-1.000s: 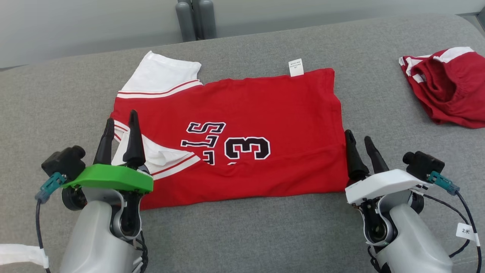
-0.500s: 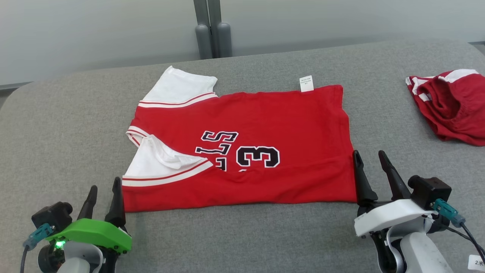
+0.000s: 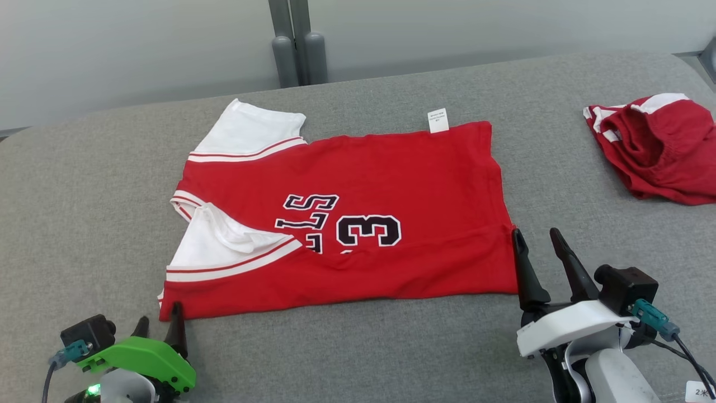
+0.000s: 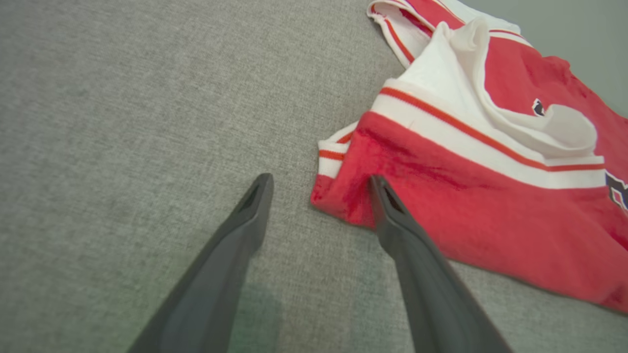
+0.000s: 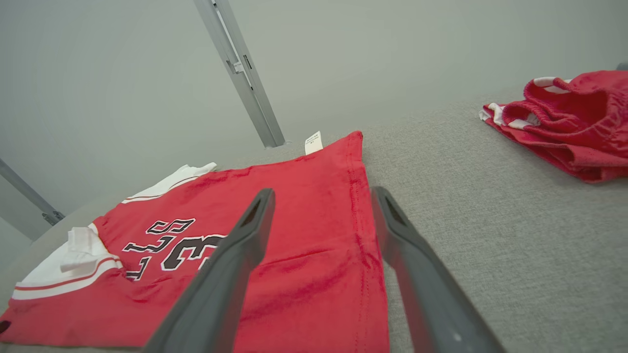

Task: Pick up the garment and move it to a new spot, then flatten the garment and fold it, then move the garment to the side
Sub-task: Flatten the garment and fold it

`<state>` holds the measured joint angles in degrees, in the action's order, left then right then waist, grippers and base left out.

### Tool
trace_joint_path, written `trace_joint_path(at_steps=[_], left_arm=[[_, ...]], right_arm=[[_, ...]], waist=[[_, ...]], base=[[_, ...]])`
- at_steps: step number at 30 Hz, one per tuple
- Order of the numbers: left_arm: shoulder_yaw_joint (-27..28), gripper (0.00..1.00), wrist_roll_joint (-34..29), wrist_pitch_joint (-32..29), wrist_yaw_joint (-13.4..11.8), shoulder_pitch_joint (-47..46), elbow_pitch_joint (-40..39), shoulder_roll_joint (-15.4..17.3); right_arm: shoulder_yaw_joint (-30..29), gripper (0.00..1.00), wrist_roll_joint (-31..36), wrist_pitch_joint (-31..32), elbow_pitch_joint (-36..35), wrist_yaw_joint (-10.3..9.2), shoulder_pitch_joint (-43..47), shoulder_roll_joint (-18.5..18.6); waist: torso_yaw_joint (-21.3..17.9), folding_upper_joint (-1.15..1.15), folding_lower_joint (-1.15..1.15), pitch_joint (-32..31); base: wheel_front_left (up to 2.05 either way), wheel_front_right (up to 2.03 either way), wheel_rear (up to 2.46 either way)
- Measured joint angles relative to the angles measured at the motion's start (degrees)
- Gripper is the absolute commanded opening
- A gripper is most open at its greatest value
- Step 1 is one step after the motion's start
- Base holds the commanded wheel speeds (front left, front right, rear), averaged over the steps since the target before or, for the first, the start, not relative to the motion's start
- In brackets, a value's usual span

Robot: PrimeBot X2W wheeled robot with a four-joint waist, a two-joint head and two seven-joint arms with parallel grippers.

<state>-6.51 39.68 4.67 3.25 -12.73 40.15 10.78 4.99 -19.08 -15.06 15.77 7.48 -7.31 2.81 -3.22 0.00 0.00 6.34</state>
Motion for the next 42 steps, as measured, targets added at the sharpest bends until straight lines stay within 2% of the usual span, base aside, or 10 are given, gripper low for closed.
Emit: trace_joint_path(at_steps=[1, 2, 3, 4, 31, 32, 33, 34, 35, 42], left_arm=[[-0.04, 0.98, 0.05, -0.05, -0.02, -0.31, 0.31, -0.03], [-0.11, 0.82, 0.09, -0.09, -0.05, -0.55, 0.56, -0.05], [-0.29, 0.49, 0.12, -0.45, -0.05, -0.85, 0.86, -0.08], [-0.76, 0.02, 0.11, -1.19, -0.05, -1.30, 1.36, -0.02], [-2.31, 0.00, -0.55, 1.46, -1.68, 1.59, -8.71, 0.23], [-2.32, 0.00, -0.55, 1.46, -1.76, 1.69, -8.95, 0.21], [-2.34, 0.00, -0.46, 1.51, -1.76, 2.03, -9.37, 0.22], [-2.33, 0.00, -0.45, 1.54, -1.77, 2.29, -9.50, 0.23], [-2.32, 0.00, -0.44, 1.76, -1.78, 2.56, -9.61, 0.24], [-2.19, 0.00, -0.20, 2.46, -1.90, 5.49, -12.44, 0.68]], right_arm=[[-0.04, 1.00, 0.00, 0.00, -0.03, 0.00, 0.00, 0.02], [-0.08, 1.00, 0.00, 0.00, -0.11, 0.00, 0.00, 0.02], [-0.09, 1.00, 0.00, 0.00, -0.16, 0.00, 0.00, 0.02], [-0.08, 1.00, 0.02, 0.00, -0.19, 0.00, 0.01, 0.02], [0.19, 0.99, 1.37, 4.88, 26.36, 0.00, -7.65, 0.11], [0.56, 0.83, 1.10, 4.87, 27.18, 0.00, -8.14, 0.12], [1.34, 0.34, 0.53, 4.91, 28.67, 0.00, -8.88, 0.15], [1.70, 0.09, -0.10, 4.92, 29.38, 0.00, -9.27, 0.24], [1.98, 0.00, -0.52, 4.78, 29.92, 0.00, -9.54, 0.24], [2.43, 0.00, -3.41, 2.92, 30.43, 0.03, -9.72, 0.00]], waist=[[-0.19, 0.00, 0.00, 0.12], [-0.33, 0.00, 0.00, 0.20], [-0.49, 0.00, 0.00, 0.29], [-0.73, 0.00, 0.00, 0.40], [2.48, 0.00, 0.00, -0.11], [2.55, 0.00, 0.00, -0.20], [2.62, 0.00, 0.00, -0.41], [2.63, 0.00, 0.00, -0.55], [2.64, 0.00, 0.00, -0.70], [2.56, 0.00, 0.00, -2.23]], base=[[0.00, 0.00, 0.00], [0.00, 0.00, 0.00], [0.00, 0.00, 0.00], [0.00, 0.00, 0.00], [0.00, 0.00, 0.00], [0.00, 0.00, 0.00], [0.00, 0.00, 0.00], [0.00, 0.00, 0.00], [0.00, 0.00, 0.00], [0.00, 0.00, 0.00]])
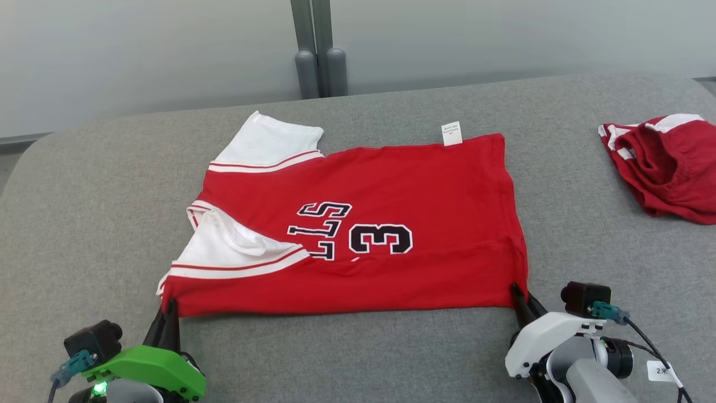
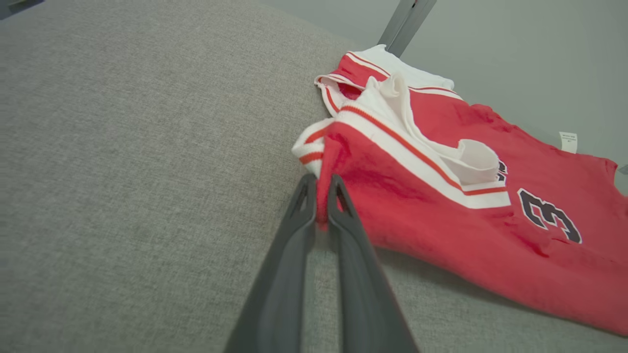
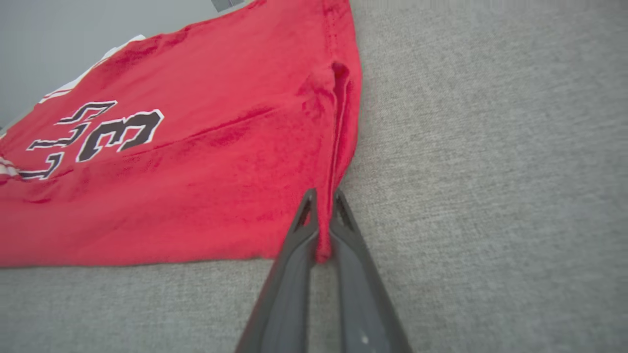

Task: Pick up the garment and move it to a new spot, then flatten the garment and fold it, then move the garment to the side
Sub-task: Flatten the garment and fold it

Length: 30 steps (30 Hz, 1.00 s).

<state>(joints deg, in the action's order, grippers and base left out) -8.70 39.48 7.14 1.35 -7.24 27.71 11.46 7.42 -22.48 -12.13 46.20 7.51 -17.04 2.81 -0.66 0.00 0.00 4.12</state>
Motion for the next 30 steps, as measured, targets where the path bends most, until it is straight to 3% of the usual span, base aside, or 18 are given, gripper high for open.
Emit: trace_joint_path(at_steps=[5, 16, 24, 25, 26, 27, 28, 30], left_arm=[[-0.18, 0.00, 0.16, -0.29, -0.92, 4.54, -5.04, 0.30], [-1.01, 0.00, 0.92, -5.65, -5.49, 20.14, -20.98, 1.62], [-1.37, 0.00, 2.46, -7.55, -7.38, 23.48, -20.64, 0.58], [-1.41, 0.00, 2.59, -7.33, -7.36, 23.44, -20.14, 0.44], [-1.38, 0.04, 2.64, -6.98, -7.36, 23.28, -19.60, 0.21], [-1.34, 0.73, 2.64, -6.52, -7.36, 23.08, -19.12, 0.11], [-1.33, 1.00, 2.61, -6.36, -7.35, 22.86, -18.63, 0.13], [-1.14, 1.00, 2.52, -5.75, -7.19, 22.46, -17.93, 0.21]], right_arm=[[-0.37, 0.00, -1.88, 1.08, -4.46, 0.00, 2.33, 0.00], [-3.63, 0.00, -4.70, 12.34, -24.53, 0.00, 18.77, 3.24], [-7.44, 0.00, -3.45, 17.18, -31.51, 0.00, 23.82, 1.72], [-7.71, 0.14, -3.16, 17.33, -31.64, 0.00, 23.90, 1.53], [-7.95, 0.35, -2.71, 17.66, -31.73, 0.00, 23.93, 1.42], [-8.20, 0.71, -2.53, 17.69, -31.85, 0.01, 23.97, 1.29], [-8.39, 0.96, -2.47, 17.69, -32.00, 0.01, 24.05, 1.10], [-8.81, 1.00, -2.04, 17.73, -32.26, 0.00, 24.18, 0.93]], waist=[[0.06, 0.00, 0.00, -1.61], [0.41, 0.00, 0.00, -4.56], [-0.23, 0.00, 0.00, -3.77], [-0.30, 0.00, 0.00, -3.67], [-0.37, 0.00, 0.00, -3.54], [-0.46, 0.00, 0.00, -3.44], [-0.59, 0.00, 0.00, -3.35], [-0.87, 0.00, 0.00, -3.24]], base=[[0.00, 0.00, 0.00], [0.00, 0.00, 0.00], [0.00, 0.00, 0.00], [0.00, 0.00, 0.00], [0.00, 0.00, 0.00], [0.00, 0.00, 0.00], [0.00, 0.00, 0.00], [0.00, 0.00, 0.00]])
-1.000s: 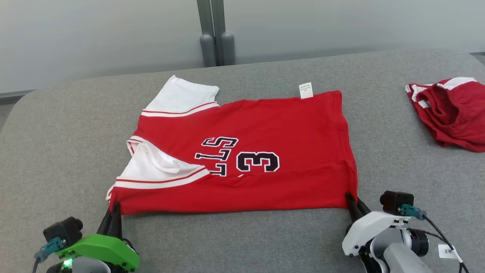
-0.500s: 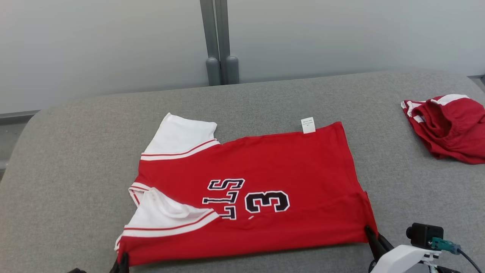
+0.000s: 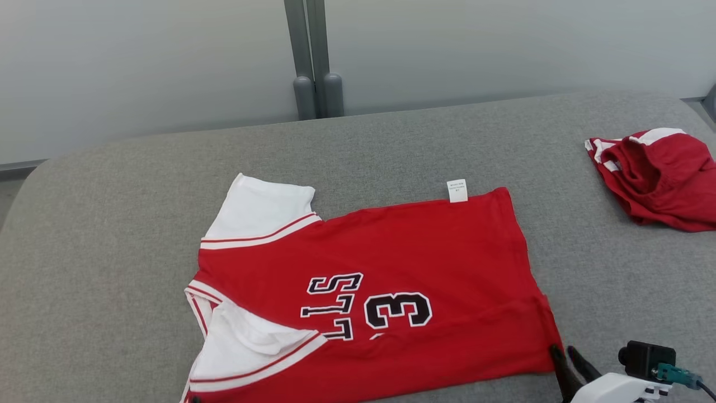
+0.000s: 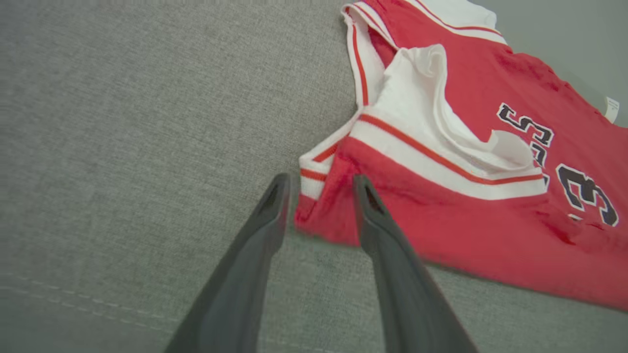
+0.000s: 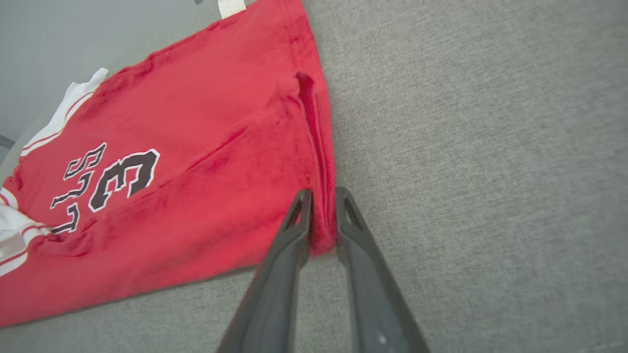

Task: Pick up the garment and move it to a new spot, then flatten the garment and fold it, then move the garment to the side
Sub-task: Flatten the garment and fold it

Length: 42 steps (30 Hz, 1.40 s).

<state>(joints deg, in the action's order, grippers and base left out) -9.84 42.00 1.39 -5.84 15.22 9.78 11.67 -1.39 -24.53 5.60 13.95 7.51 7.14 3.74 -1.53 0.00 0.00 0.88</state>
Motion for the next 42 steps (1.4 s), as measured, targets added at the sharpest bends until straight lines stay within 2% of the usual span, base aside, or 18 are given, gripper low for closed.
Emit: trace_joint_path(at_steps=[7, 12, 16, 21, 29, 36, 42], left_arm=[[1.54, 1.00, -2.26, 2.19, 0.60, -3.94, 0.40, 3.75], [0.09, 1.00, -4.90, -0.58, 1.35, -13.52, -0.16, 6.98], [-1.87, 1.00, -7.33, -3.44, 2.19, -22.72, 1.82, 8.31], [-4.52, 1.00, -9.56, -7.01, 3.58, -35.21, 9.10, 8.47], [-5.72, 1.00, -11.43, -10.37, 4.11, -50.65, 22.79, 9.23], [-7.00, 1.00, -13.41, -10.84, 4.42, -58.40, 31.32, 9.90], [-7.62, 1.00, -14.37, -9.27, 4.39, -61.47, 36.16, 10.42]], right_arm=[[-2.34, 1.00, 2.20, -0.15, -2.87, -0.02, 0.68, -0.23], [-1.65, 1.00, 4.06, -1.18, -5.86, -0.02, -1.62, 0.10], [0.47, 1.00, 4.19, -1.48, -7.34, -0.02, -4.92, 0.85], [4.49, 1.00, 4.20, -1.66, -8.13, -0.02, -10.73, 2.01], [11.49, 1.00, 3.27, -2.68, -8.01, -0.02, -20.29, 3.89], [14.48, 1.00, 1.86, -4.34, -6.84, -0.02, -24.53, 5.23], [15.32, 1.00, 1.34, -5.71, -5.76, -0.02, -26.11, 5.90]], waist=[[-1.21, 0.00, 0.00, 0.74], [-2.20, 0.00, 0.00, 2.14], [-3.00, 0.00, 0.00, 4.01], [-4.29, 0.00, 0.00, 7.59], [-6.97, 0.00, 0.00, 14.63], [-9.59, 0.00, 0.01, 20.17], [-11.41, 0.00, 0.01, 23.02]], base=[[0.00, 0.00, 0.00], [0.00, 0.00, 0.00], [0.00, 0.00, 0.00], [0.00, 0.00, 0.00], [0.00, 0.00, 0.00], [0.00, 0.00, 0.00], [0.00, 0.00, 0.00]])
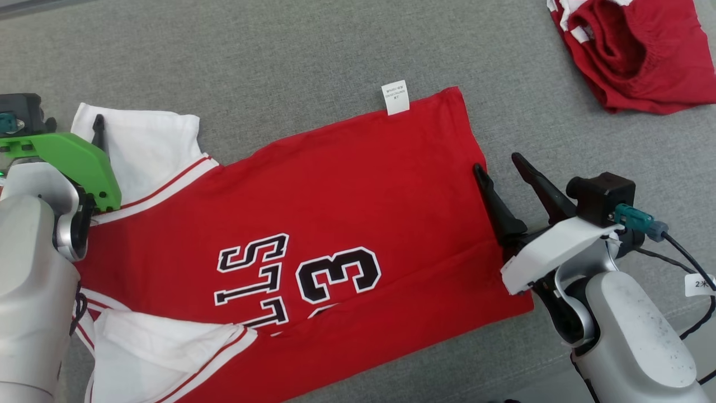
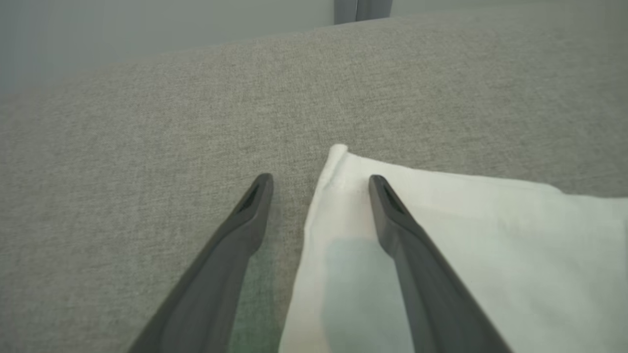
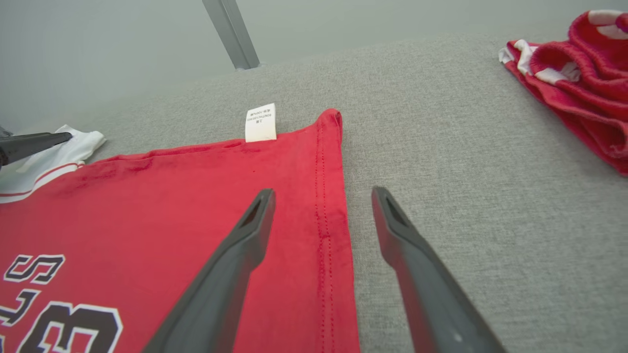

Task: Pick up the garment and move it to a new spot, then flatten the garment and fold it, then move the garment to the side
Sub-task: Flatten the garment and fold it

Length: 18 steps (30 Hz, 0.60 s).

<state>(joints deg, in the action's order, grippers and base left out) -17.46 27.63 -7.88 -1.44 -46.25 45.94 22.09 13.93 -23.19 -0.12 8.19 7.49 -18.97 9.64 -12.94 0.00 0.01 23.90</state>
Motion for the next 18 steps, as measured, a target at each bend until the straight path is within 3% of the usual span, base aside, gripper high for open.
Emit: trace_joint_path(at_steps=[2, 3, 6, 8, 18], left_arm=[[-0.07, 0.99, -0.03, 0.25, -0.05, -0.68, 1.10, 0.19], [-0.15, 0.85, -0.03, 0.23, 0.00, -1.13, 1.79, 0.23], [-0.91, 0.27, -0.05, 0.13, 1.19, -2.16, 3.20, 0.13], [-1.35, 0.00, -0.08, 0.19, 1.70, -2.52, 4.04, -0.10], [-2.70, 0.00, 0.04, 7.39, 4.34, -3.09, 4.69, -3.71]], right_arm=[[0.27, 1.00, 0.00, -0.05, 0.05, 0.00, -0.46, 0.16], [0.55, 1.00, 0.00, -0.10, 0.09, 0.00, -0.71, 0.29], [1.21, 1.00, -0.23, -0.15, 0.07, 0.00, -1.70, 0.92], [1.62, 1.00, -0.08, 0.10, 0.22, 0.00, -2.58, 1.78], [4.58, 1.00, 4.49, 2.67, 8.81, 0.01, -13.47, 7.50]], waist=[[-0.30, 0.00, 0.00, 0.41], [-0.42, 0.00, 0.00, 0.59], [-0.37, 0.00, 0.00, 0.70], [-0.16, 0.00, 0.00, 0.59], [3.10, 0.00, 0.00, -0.95]], base=[[0.00, 0.00, 0.00], [0.00, 0.00, 0.00], [0.00, 0.00, 0.00], [0.00, 0.00, 0.00], [0.00, 0.00, 0.00]])
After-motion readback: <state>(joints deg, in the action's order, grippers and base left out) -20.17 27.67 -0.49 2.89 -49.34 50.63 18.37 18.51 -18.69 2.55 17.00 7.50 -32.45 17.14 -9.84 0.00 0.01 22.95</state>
